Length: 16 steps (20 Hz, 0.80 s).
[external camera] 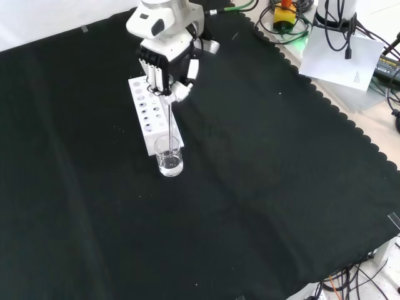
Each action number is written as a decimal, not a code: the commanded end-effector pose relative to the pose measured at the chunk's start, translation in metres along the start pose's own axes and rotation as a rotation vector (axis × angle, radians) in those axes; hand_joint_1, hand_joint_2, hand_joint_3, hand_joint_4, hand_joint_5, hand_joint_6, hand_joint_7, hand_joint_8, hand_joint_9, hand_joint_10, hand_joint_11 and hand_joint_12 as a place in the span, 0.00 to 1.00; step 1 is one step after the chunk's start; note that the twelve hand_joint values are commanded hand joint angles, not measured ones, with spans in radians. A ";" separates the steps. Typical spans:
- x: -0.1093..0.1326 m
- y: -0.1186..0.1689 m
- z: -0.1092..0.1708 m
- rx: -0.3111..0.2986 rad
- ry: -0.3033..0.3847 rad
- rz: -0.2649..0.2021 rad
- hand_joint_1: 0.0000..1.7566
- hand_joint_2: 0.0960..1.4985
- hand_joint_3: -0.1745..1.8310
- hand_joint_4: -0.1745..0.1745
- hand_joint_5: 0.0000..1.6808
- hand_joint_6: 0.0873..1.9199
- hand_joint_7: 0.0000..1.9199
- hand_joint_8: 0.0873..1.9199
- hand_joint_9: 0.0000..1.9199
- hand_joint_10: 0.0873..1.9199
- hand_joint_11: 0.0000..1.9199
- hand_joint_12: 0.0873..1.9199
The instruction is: Stir in the beaker to the left of the white test tube rack with the glass rod.
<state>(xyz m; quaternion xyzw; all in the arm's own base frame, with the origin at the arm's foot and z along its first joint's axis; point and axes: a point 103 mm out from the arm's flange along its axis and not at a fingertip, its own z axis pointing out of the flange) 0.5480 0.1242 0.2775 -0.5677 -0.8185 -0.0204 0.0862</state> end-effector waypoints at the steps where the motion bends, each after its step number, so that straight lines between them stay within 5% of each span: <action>1: 0.005 0.013 0.006 -0.003 0.005 -0.017 0.75 0.44 0.39 0.00 0.76 0.14 0.63 0.52 0.84 0.41 0.86 0.28; 8: -0.018 0.025 -0.002 -0.014 -0.003 0.008 0.75 0.44 0.39 0.00 0.76 0.14 0.63 0.52 0.84 0.41 0.86 0.28; 16: -0.037 -0.001 -0.003 -0.009 -0.014 0.054 0.75 0.44 0.39 0.00 0.76 0.14 0.63 0.52 0.84 0.41 0.86 0.28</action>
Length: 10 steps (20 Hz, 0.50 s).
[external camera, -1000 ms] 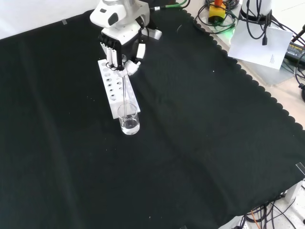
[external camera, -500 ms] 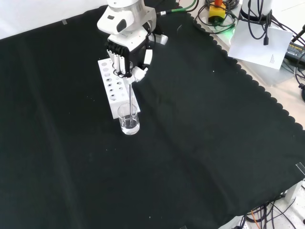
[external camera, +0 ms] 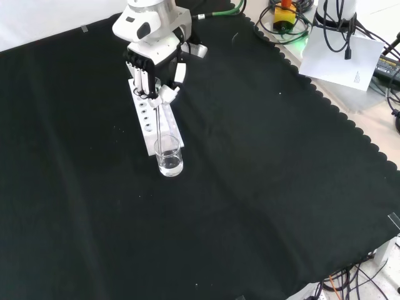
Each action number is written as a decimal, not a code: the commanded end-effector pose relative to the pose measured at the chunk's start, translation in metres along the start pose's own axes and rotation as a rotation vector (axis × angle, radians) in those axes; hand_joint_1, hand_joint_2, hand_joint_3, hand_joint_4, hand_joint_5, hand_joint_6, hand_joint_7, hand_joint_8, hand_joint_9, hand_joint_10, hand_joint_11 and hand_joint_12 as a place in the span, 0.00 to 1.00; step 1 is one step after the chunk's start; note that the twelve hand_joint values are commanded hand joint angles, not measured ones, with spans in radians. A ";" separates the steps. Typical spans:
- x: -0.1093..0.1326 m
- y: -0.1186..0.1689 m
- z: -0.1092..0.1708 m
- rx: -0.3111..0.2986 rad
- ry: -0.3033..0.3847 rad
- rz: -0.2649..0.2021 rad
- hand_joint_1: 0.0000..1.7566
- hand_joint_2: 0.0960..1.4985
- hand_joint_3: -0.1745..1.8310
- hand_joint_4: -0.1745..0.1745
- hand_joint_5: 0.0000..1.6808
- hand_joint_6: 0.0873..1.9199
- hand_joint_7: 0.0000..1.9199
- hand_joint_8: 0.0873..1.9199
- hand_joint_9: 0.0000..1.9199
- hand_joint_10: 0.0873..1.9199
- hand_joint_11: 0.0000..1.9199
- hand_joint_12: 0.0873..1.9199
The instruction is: Stir in the beaker to the left of the white test tube rack with the glass rod.
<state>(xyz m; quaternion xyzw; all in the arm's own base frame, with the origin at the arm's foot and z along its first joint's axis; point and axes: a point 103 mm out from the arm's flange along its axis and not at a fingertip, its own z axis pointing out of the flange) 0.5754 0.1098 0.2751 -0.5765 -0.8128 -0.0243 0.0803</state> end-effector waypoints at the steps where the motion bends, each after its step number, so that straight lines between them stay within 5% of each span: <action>1: -0.014 -0.024 -0.001 0.005 -0.010 0.035 0.75 0.44 0.39 0.00 0.76 0.14 0.63 0.52 0.84 0.41 0.86 0.28; 10: 0.015 -0.035 0.001 0.008 -0.012 -0.005 0.75 0.44 0.39 0.00 0.76 0.14 0.63 0.52 0.84 0.42 0.86 0.28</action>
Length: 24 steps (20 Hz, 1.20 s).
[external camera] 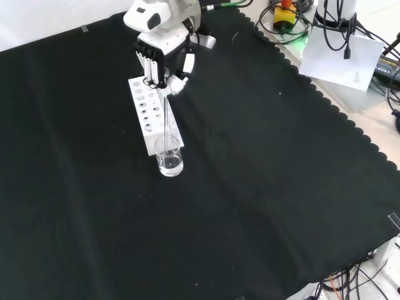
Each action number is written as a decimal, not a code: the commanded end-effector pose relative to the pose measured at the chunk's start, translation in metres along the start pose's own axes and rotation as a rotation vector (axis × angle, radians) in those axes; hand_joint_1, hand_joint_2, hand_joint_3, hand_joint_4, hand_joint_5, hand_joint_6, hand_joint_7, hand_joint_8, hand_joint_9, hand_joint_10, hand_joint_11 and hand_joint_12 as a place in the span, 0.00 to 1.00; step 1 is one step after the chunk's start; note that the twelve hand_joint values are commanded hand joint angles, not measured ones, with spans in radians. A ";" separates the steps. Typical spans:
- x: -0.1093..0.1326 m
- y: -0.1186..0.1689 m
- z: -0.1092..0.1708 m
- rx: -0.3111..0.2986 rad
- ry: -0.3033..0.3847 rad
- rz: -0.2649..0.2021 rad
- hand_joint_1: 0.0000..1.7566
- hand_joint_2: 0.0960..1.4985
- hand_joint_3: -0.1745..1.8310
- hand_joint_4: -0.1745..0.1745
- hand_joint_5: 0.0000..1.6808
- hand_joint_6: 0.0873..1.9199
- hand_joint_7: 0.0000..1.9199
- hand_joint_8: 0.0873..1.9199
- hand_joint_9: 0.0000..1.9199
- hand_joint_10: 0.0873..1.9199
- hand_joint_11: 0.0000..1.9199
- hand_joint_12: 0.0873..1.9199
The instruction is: Stir in the beaker to the left of the white test tube rack with the glass rod.
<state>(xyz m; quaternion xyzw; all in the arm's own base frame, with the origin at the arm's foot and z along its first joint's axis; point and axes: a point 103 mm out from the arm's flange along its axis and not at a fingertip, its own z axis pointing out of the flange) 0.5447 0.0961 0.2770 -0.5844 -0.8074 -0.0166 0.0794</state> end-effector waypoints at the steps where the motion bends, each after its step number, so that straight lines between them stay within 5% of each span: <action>1: 0.020 0.000 0.002 0.001 -0.001 -0.031 0.75 0.44 0.39 0.00 0.76 0.14 0.63 0.53 0.84 0.42 0.86 0.28; 14: 0.031 0.028 0.004 0.010 0.009 -0.056 0.75 0.44 0.39 0.00 0.76 0.14 0.63 0.53 0.84 0.42 0.86 0.28; 24: 0.006 0.019 0.004 0.012 -0.023 -0.038 0.75 0.44 0.39 0.00 0.75 0.15 0.63 0.53 0.84 0.42 0.86 0.28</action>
